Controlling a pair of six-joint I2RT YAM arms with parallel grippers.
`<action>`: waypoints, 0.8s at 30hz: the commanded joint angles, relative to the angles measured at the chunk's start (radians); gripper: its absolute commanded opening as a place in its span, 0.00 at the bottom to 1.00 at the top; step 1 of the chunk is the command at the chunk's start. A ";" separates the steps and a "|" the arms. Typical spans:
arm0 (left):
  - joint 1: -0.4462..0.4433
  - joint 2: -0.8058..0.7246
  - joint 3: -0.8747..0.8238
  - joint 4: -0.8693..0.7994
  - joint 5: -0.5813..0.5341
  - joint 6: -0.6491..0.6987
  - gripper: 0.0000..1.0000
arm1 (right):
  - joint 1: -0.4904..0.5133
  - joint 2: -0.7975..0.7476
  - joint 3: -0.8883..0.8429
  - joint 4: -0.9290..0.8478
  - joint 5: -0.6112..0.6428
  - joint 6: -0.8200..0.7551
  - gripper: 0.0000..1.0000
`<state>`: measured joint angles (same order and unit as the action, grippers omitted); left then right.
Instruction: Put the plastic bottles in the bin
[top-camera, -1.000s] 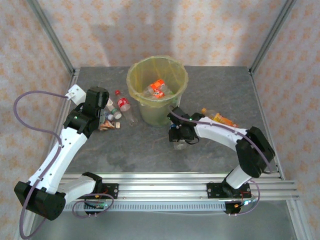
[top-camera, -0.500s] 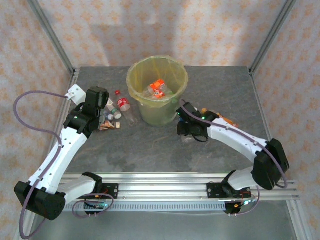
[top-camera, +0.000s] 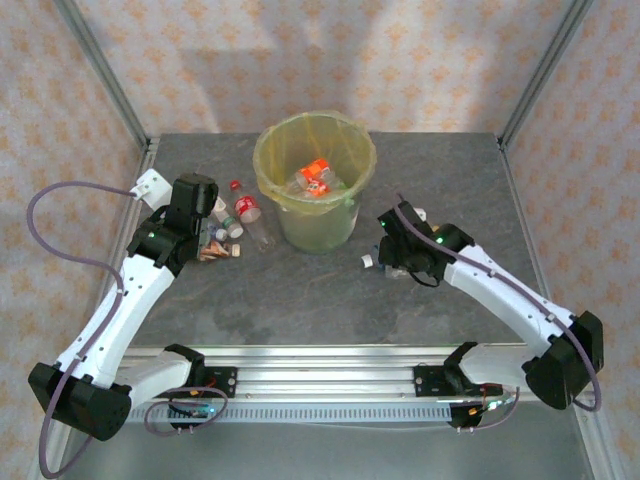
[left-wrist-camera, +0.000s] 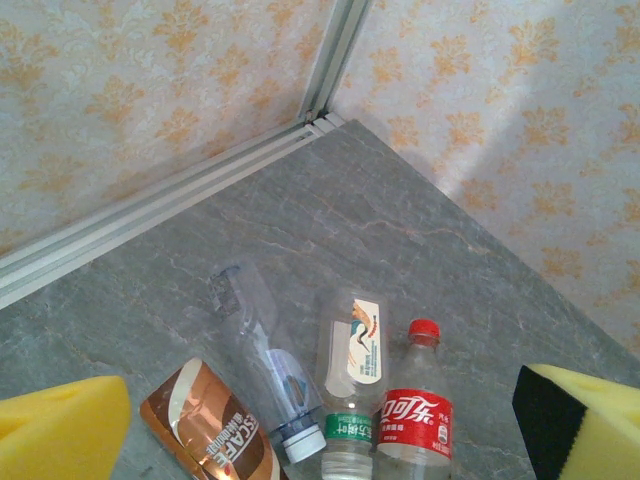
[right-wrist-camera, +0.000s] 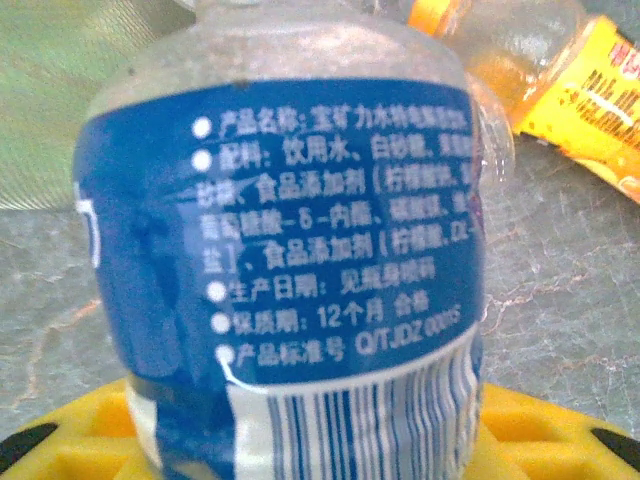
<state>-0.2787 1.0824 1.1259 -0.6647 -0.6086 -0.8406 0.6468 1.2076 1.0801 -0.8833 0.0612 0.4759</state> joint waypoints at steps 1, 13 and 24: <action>0.011 -0.004 0.026 -0.024 -0.020 -0.015 1.00 | -0.003 -0.057 0.107 -0.060 0.043 0.029 0.49; 0.011 0.003 0.026 -0.021 -0.022 -0.011 1.00 | -0.003 -0.029 0.409 0.135 -0.066 -0.008 0.47; 0.010 -0.008 0.025 -0.035 -0.033 -0.009 1.00 | -0.003 0.264 0.682 0.314 -0.197 -0.002 0.48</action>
<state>-0.2787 1.0828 1.1267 -0.6651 -0.6094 -0.8406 0.6468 1.4220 1.6909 -0.6399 -0.0864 0.4786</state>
